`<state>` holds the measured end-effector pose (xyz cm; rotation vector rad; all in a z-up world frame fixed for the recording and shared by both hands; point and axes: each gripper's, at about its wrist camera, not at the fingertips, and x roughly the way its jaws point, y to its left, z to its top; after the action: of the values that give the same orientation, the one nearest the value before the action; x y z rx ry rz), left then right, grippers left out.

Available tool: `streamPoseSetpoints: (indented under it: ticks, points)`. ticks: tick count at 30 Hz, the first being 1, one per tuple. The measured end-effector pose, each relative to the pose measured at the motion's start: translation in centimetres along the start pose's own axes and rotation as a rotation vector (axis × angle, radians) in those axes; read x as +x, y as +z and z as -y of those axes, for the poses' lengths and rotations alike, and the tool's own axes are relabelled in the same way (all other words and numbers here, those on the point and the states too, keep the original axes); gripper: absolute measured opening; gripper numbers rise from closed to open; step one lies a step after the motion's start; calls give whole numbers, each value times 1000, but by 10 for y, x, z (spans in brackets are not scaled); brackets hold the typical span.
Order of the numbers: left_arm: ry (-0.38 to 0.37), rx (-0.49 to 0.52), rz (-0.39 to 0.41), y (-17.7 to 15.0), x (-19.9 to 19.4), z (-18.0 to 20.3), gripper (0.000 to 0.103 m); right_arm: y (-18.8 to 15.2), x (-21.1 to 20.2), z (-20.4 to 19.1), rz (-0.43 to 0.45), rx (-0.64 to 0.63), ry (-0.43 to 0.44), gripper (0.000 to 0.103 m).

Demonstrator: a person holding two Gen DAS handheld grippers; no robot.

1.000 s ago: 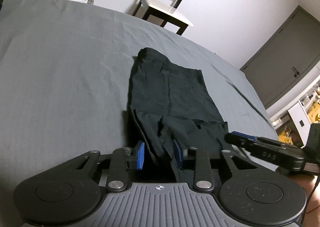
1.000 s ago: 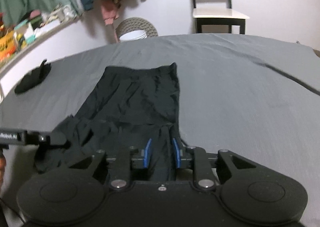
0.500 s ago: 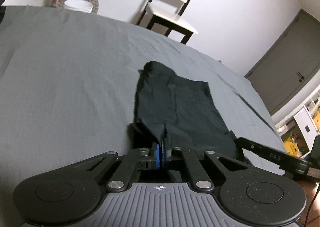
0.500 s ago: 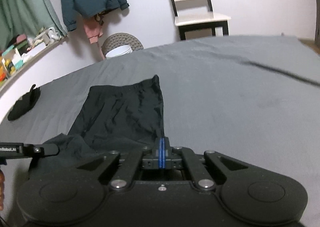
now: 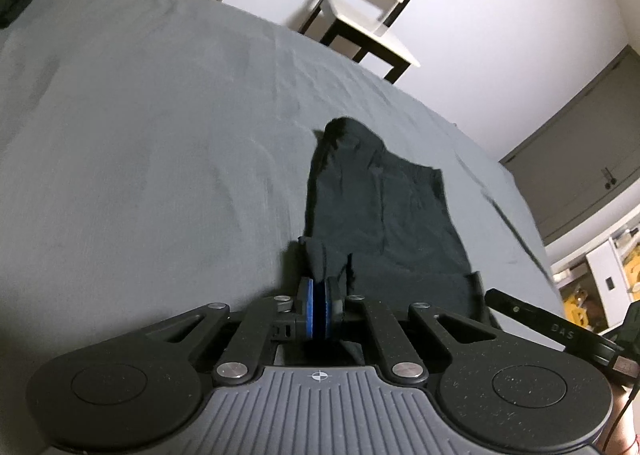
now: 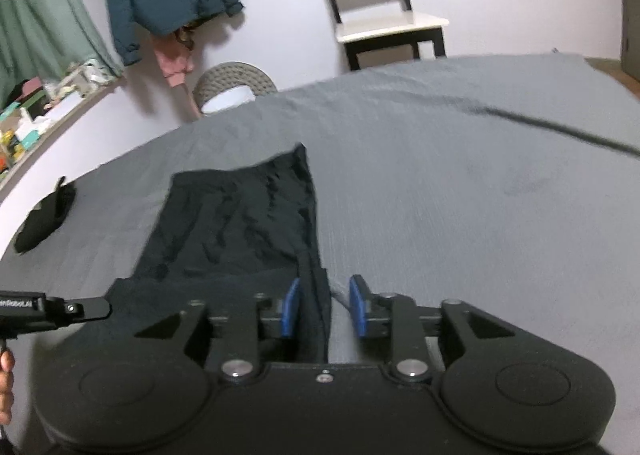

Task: Fold clothes
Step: 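Grasp the folded trousers with both grippers and lift them up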

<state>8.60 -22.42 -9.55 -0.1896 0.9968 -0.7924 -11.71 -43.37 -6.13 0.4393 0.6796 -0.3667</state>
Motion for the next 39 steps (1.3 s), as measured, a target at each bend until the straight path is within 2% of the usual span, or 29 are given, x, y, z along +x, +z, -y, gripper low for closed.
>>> streamPoseSetpoints:
  ticks: [2,4,7,9,10,11,13,18,21,23,25,30,32,37,39]
  points:
    - [3,92,23,-2,-14,7,3,5,-20,-12,16,-80,23,30]
    - [20,270,36,-8,-28,25,5,5,-39,-32,31,-227,38,33]
    - [18,586,34,-24,-43,57,16,-4,-59,-63,18,-511,28,36]
    - [10,801,31,-41,-51,78,29,-21,-60,-80,-21,-751,-11,38]
    - [12,895,35,-50,-55,86,46,-31,-59,-84,-40,-852,-12,38]
    - [17,976,44,-60,-57,92,68,-41,-57,-87,-60,-950,-13,38]
    - [41,1140,79,-82,-58,100,85,-57,-49,-90,-105,-1070,-20,39]
    - [157,1517,74,-122,-37,109,86,-93,-34,-103,-131,-1294,-73,46]
    - [249,1742,113,-142,-24,109,85,-107,-26,-106,-106,-1410,-146,51]
    - [289,1880,141,-154,-17,108,85,-113,-23,-106,-82,-1435,-163,51]
    - [293,1977,141,-161,-11,104,85,-116,-22,-105,-61,-1439,-172,51]
    - [324,2104,188,-171,5,104,85,-123,-12,-102,-17,-1517,-259,53]
    - [343,2155,218,-175,10,102,85,-127,-9,-99,-33,-1558,-263,53]
    - [337,2184,215,-174,17,109,85,-142,-1,-97,14,-1673,-303,54]
    - [345,2184,210,-172,21,113,82,-141,2,-98,20,-1663,-310,54]
